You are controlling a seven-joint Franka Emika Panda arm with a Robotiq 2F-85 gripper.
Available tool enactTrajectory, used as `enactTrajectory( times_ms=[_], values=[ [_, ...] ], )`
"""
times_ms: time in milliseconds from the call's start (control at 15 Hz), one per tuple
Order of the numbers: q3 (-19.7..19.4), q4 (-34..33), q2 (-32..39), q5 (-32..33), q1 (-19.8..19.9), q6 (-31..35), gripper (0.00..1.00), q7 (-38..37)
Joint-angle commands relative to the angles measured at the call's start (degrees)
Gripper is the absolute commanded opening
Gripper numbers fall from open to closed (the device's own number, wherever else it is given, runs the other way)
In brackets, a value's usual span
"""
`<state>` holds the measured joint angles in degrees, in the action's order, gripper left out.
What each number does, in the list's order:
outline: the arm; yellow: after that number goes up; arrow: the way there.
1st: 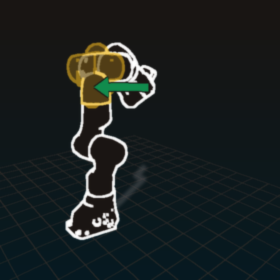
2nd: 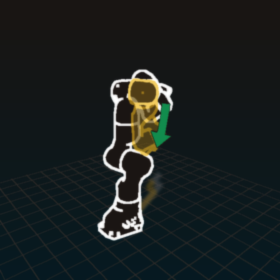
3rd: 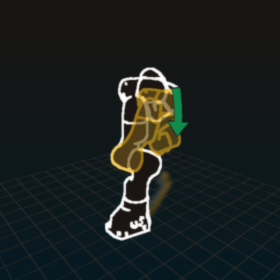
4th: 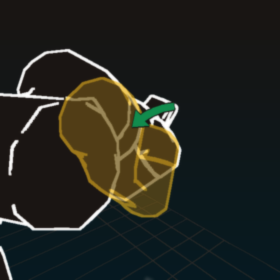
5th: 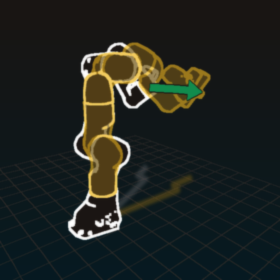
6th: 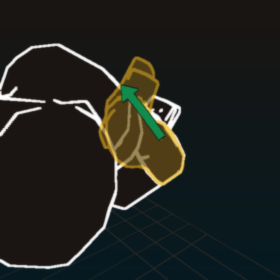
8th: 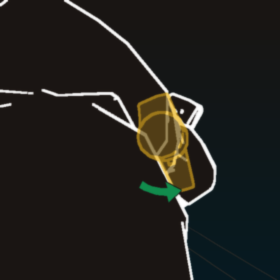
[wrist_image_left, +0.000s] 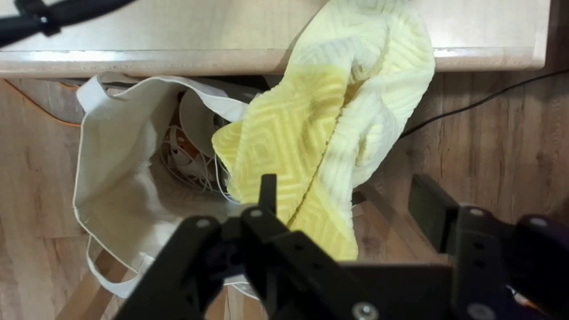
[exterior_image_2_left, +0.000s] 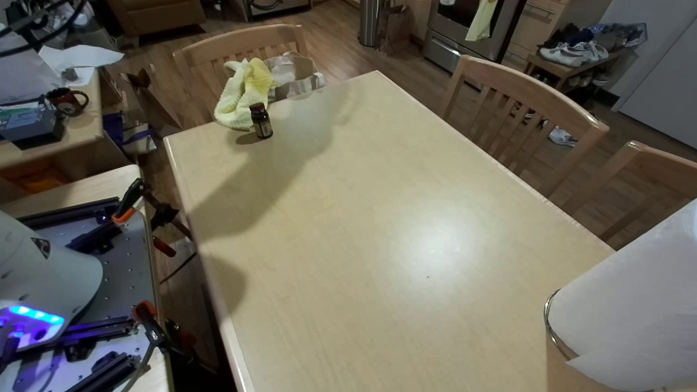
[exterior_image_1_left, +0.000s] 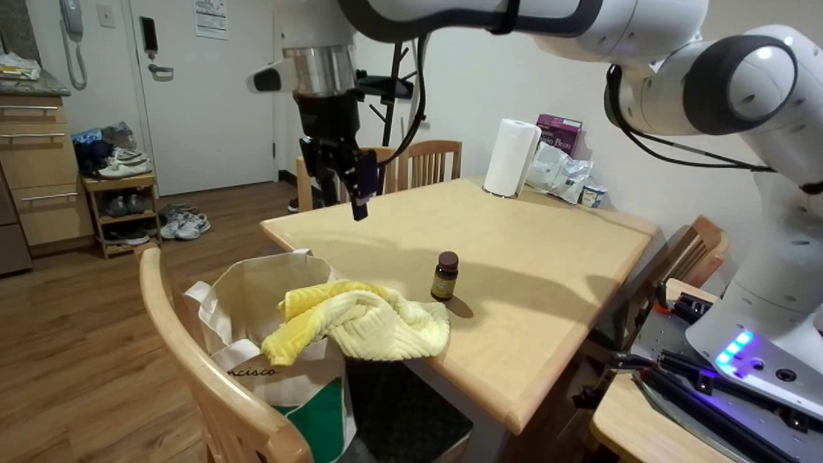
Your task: Put the yellow cloth in the laundry bag
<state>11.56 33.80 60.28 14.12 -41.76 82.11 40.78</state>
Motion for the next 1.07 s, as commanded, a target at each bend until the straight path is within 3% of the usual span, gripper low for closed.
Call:
enactTrajectory(
  times_ms=[0, 533, 667, 1000],
  values=[
    [-0.6, -7.4, 2.4, -3.6, 0.9, -1.1, 1.00, -0.6],
    [-4.5, -13.6, 2.3, -6.9, 2.9, -5.6, 1.00, -17.4],
    [-5.0, -14.0, 2.6, -6.0, 2.4, -5.6, 1.00, -15.0],
    [-6.9, -14.7, 3.9, -5.4, 1.9, -5.4, 1.00, -18.3]
  ],
)
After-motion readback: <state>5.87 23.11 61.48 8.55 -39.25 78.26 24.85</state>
